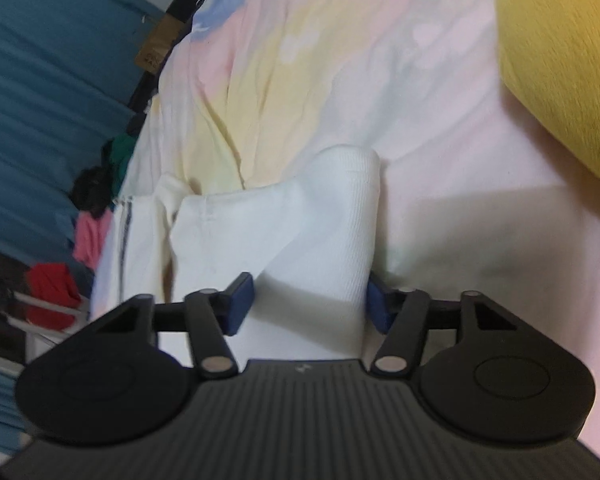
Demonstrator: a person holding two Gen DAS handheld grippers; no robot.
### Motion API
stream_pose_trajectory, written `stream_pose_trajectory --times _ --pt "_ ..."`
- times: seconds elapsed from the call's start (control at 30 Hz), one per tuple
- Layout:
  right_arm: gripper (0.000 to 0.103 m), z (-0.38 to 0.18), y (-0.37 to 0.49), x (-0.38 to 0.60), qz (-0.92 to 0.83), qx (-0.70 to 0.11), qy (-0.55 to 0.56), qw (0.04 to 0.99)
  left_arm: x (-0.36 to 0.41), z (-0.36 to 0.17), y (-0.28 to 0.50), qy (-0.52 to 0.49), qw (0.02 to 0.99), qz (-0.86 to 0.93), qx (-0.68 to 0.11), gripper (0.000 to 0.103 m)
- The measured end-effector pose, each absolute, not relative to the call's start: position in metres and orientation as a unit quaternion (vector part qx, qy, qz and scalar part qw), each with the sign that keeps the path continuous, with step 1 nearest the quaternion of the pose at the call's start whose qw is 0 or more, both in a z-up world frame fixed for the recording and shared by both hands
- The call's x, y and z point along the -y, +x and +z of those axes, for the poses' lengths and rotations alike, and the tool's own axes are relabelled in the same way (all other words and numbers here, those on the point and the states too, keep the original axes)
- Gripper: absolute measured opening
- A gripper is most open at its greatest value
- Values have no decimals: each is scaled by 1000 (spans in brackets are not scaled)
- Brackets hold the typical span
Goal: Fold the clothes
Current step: 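Grasp the ribbed waistband with the left tool while the right tool holds the leg cuff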
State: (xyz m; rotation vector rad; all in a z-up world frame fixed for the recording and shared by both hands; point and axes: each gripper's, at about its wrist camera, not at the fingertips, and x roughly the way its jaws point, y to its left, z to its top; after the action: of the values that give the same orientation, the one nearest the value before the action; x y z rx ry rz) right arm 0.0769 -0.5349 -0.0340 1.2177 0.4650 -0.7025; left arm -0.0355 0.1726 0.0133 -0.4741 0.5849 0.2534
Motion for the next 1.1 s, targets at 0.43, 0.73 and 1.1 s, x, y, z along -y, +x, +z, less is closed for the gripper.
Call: stream_pose_trajectory --times 0.43,0.73,1.1 --pt "7 15 75 529 -282 -92 517 803 -283 -22 -56 -520 797 120 -281 88" --pt "5 3 70 538 -355 -87 512 778 -311 -63 -30 -570 743 151 -316 74" --pt "5 10 61 532 -336 -82 485 803 -302 -46 -9 -516 780 170 -309 21"
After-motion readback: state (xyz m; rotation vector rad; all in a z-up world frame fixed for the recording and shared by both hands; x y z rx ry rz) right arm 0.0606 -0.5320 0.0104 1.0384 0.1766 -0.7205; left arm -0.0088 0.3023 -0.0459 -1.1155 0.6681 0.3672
